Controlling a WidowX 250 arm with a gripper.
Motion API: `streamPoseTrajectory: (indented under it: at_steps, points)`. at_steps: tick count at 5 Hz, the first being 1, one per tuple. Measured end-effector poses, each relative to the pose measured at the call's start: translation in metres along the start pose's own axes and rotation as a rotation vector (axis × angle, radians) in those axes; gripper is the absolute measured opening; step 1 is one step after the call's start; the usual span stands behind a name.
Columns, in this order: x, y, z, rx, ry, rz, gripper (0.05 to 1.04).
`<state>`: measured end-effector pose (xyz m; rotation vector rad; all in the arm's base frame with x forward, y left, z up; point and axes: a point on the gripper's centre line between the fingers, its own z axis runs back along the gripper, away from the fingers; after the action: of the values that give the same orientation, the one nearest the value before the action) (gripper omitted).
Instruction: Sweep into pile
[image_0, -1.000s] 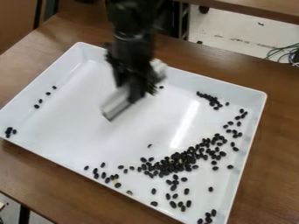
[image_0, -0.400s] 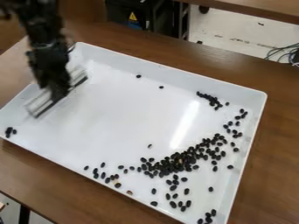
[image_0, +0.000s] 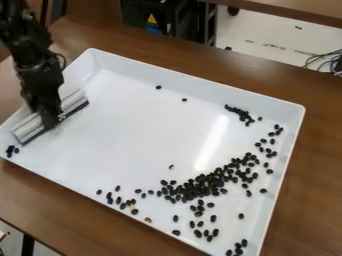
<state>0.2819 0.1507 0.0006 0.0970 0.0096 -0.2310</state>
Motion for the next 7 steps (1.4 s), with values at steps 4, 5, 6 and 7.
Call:
streamPoseTrajectory:
  at_steps: [4, 5, 6, 7]
  points:
    - [0.003, -0.107, -0.001, -0.051, -0.052, 0.161, 0.356]
    - [0.018, -0.137, -0.001, -0.054, -0.068, 0.171, 0.356]
    - [0.028, -0.163, -0.002, -0.059, -0.086, 0.167, 0.356]
    - [0.042, -0.196, 0.001, -0.056, -0.105, 0.198, 0.356]
